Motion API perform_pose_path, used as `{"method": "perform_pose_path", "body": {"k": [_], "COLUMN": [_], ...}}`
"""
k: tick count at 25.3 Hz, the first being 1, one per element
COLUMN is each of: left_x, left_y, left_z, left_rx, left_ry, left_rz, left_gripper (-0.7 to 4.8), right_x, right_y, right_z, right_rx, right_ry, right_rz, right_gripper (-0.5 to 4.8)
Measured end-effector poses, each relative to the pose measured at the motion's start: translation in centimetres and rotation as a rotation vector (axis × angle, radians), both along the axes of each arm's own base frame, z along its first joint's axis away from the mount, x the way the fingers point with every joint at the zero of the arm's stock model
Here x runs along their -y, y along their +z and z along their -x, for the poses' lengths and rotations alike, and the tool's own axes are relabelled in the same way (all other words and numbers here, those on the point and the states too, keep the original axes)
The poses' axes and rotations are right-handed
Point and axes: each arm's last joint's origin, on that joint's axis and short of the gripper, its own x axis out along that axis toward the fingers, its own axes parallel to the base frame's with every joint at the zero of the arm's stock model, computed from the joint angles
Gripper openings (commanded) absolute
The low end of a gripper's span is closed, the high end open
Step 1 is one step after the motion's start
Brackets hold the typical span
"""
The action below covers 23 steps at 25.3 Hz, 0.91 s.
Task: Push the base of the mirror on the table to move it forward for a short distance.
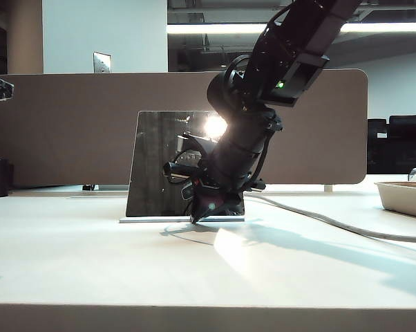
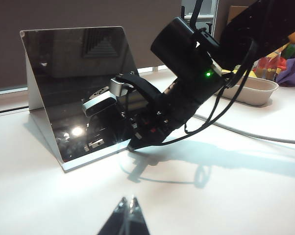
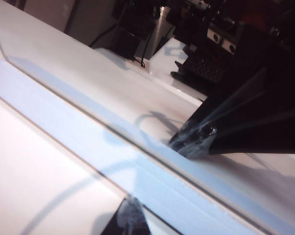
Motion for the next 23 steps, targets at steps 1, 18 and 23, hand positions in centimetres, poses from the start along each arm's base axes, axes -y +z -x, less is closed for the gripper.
{"method": "perform_pose_path", "body": {"k": [1,18,23], "left_x": [0.0,0.0,0.0], "left_y": [0.0,0.0,0.0], "left_z": [0.0,0.0,0.0], "left_rx": [0.000,0.000,0.000], "left_ry": [0.000,0.000,0.000], "left_rz": [0.000,0.000,0.000], "left_gripper": [-0.01,-0.01,-0.01], "right_x": [0.0,0.2,0.3], "right_y": [0.0,0.2,0.5], "right_z": [-0.1,-1.4,-1.4], "right_rx": [0.002,0.002,-0.032], "right_ry": [-0.001,-0.007,-0.002], "right_rz": [0.000,-0.015,-0.004], "right_gripper": [-0.05,-0.05,-0.05]}}
